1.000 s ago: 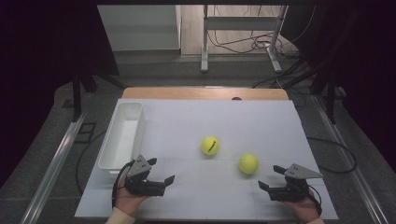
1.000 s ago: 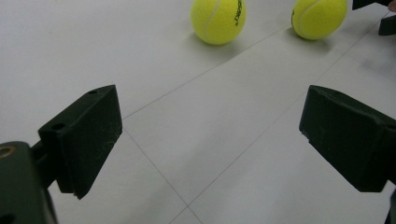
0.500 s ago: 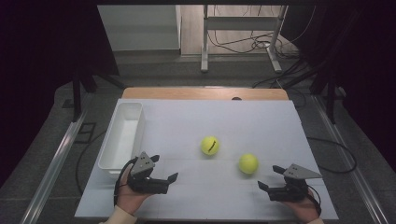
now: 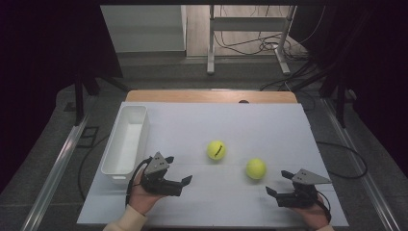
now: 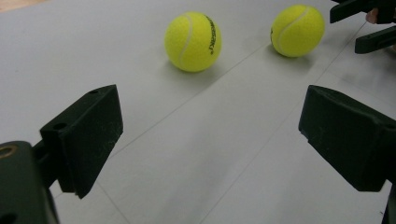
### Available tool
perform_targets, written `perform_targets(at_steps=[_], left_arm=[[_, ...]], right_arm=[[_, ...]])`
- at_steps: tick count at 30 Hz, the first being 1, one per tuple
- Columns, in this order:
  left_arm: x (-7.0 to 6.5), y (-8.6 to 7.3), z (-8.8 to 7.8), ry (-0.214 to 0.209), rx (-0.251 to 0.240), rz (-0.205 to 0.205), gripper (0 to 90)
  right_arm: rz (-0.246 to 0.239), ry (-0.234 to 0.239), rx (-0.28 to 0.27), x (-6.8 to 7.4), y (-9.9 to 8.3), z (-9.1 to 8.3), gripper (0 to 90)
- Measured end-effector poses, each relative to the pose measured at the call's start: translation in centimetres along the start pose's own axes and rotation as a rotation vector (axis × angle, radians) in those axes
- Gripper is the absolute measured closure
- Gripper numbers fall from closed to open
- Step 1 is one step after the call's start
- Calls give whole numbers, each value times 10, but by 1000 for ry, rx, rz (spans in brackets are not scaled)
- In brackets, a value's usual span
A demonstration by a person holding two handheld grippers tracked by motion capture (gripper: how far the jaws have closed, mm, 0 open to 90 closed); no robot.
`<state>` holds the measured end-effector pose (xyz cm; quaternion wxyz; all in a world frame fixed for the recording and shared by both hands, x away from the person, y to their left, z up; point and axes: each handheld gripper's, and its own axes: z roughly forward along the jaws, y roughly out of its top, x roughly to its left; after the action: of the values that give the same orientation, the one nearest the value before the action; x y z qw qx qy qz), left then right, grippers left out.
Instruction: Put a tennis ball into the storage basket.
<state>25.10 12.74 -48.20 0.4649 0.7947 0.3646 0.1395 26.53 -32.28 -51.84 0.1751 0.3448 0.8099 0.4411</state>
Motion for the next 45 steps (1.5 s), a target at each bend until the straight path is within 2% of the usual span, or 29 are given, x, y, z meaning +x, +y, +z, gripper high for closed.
perform_targets(at_steps=[12, 17, 22, 45], left_arm=[[1, 12, 9, -17, -6, -21, 77], [-1, 17, 14, -16, 2, -6, 78], [-1, 23, 23, -36, 5, -12, 79], [3, 41, 56, -41, 42, -12, 80]], right_arm=[[-7, -1, 4, 0, 0, 1, 123], [-5, -1, 7, 0, 0, 0, 123], [-2, -4, 11, 0, -1, 1, 123], [-10, -6, 19, 0, -1, 2, 123]])
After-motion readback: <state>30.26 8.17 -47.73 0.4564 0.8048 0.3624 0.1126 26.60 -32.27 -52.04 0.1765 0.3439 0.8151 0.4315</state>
